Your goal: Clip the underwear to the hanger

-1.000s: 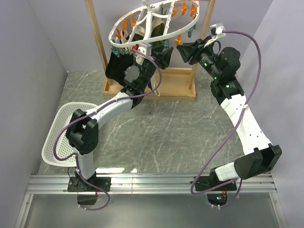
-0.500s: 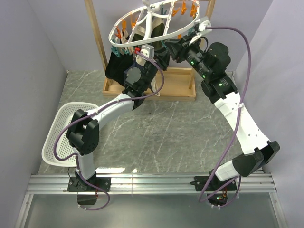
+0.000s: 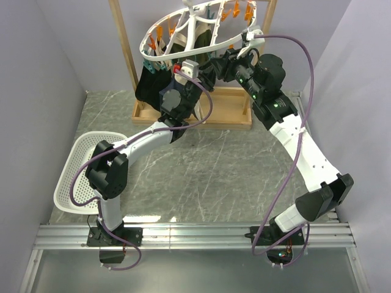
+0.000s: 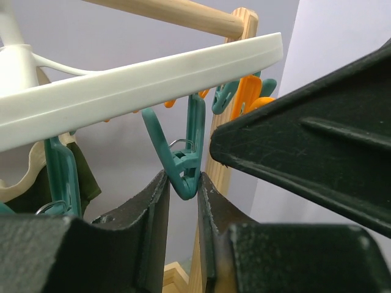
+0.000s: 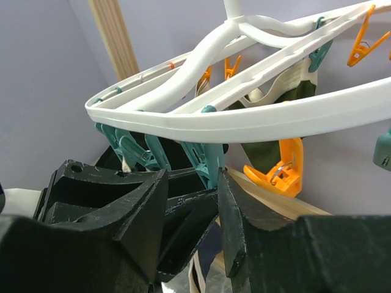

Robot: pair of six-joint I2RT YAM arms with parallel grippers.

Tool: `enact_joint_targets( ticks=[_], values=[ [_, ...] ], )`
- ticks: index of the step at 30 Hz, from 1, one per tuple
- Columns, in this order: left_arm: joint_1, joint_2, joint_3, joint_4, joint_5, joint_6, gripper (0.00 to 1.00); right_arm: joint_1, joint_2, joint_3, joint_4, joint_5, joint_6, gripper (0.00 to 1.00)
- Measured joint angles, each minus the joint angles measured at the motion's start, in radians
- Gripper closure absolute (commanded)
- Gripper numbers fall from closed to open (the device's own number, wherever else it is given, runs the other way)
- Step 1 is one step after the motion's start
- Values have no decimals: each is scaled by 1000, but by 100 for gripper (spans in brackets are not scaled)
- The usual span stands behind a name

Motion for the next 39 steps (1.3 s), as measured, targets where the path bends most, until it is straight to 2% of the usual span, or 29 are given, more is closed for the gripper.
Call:
enact_joint_targets(
  ticks=[17, 26, 31, 33, 39],
  values=[
    [-11, 0, -19, 24, -18, 74, 86, 24, 66, 42, 11, 44, 13, 47],
    [-15, -1, -34, 40, -14, 144, 84, 26, 118, 98, 11, 54, -6, 49],
    [-20, -8, -54, 59, -6, 182, 83, 27, 132, 103, 9, 68, -17, 61],
    [-21, -12, -60, 63, -5, 191, 78, 26, 132, 103, 8, 71, -23, 70],
    [-26, -23, -74, 51, 6, 206, 56, 24, 132, 113, 4, 59, -22, 83]
  ],
)
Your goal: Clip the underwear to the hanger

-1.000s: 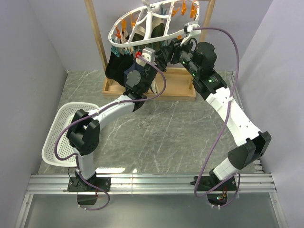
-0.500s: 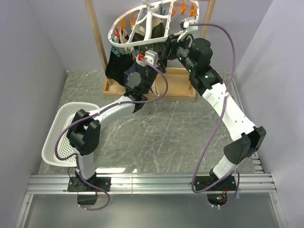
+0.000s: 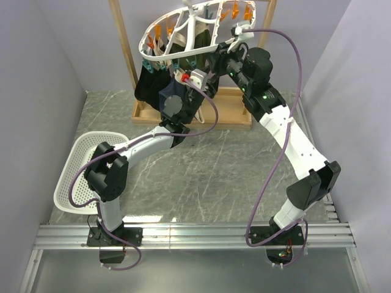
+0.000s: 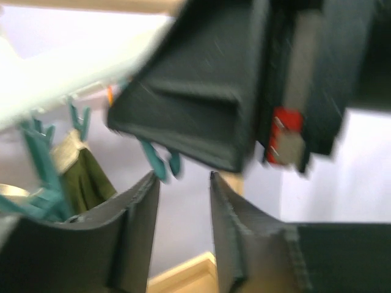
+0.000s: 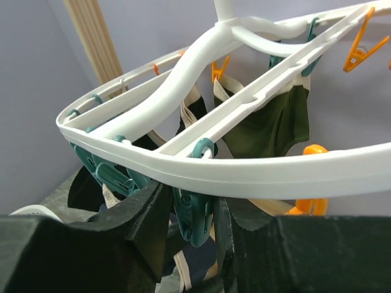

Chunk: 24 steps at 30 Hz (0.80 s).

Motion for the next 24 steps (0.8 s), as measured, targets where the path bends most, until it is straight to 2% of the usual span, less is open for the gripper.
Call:
enact_joint_targets(
  ticks=[3, 9, 17, 24],
  values=[
    [-11, -11, -6, -40, 14, -8, 49, -7, 1, 14, -1, -13, 11, 90],
    [-10, -63, -25, -140, 30, -106, 47, -27, 1, 22, -2, -60, 62, 100],
    [23, -114, -23, -214, 29, -249, 50, -65, 1, 22, 1, -148, 153, 100],
    [53, -87, 72, -293, 27, -339, 54, -96, 1, 7, 36, -222, 222, 100]
  ],
)
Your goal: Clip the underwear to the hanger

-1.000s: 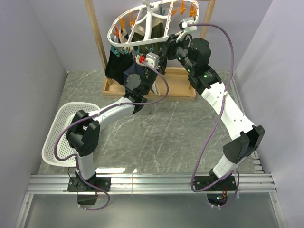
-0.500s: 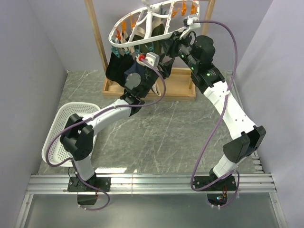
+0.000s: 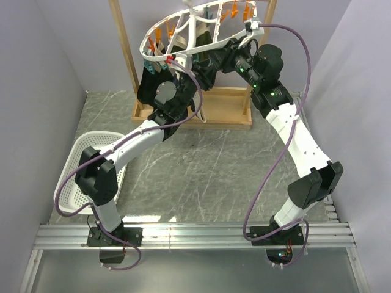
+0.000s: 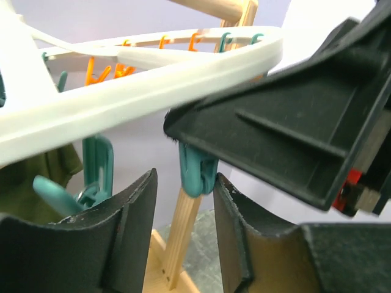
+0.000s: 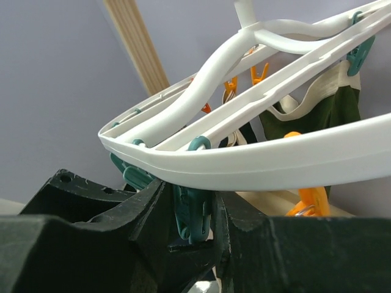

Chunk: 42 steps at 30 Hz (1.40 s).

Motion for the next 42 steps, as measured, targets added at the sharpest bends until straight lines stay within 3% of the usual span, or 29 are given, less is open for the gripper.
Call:
enact_joint_targets(
  ticks=[7, 9, 10, 13, 17, 23, 27, 33, 36, 38, 39, 42],
  values=[
    [3, 28, 42, -8, 17, -51, 62, -14, 0, -20, 23, -42, 23, 100],
    [3, 31, 45, -6, 26, -63, 71, -15, 0, -22, 25, -48, 25, 100],
    [2, 31, 45, -5, 32, -65, 80, -15, 0, -23, 26, -50, 25, 100],
    [2, 31, 45, 0, 42, -75, 98, -16, 0, -24, 32, -50, 26, 89],
    [3, 39, 44, 25, 51, -64, 100, -17, 0, -23, 32, -31, 42, 62],
    [1, 43, 11, 73, 47, -12, 100, 2, 0, -18, -6, 26, 67, 48],
    [1, 44, 7, 85, 38, 24, 100, 12, 0, -14, -25, 78, 77, 46],
    [-5, 46, -1, 107, 31, 86, 100, 34, 3, 14, -70, 126, 78, 62],
    [-10, 48, -6, 122, 24, 118, 100, 37, 5, 24, -84, 143, 72, 80],
    [-10, 48, -8, 123, 23, 129, 92, 37, 6, 27, -93, 150, 73, 94],
    [-11, 48, -13, 126, 21, 137, 77, 39, 7, 29, -97, 151, 72, 97],
    [-11, 47, -21, 133, 22, 158, 58, 39, 7, 29, -104, 153, 72, 100]
  ],
)
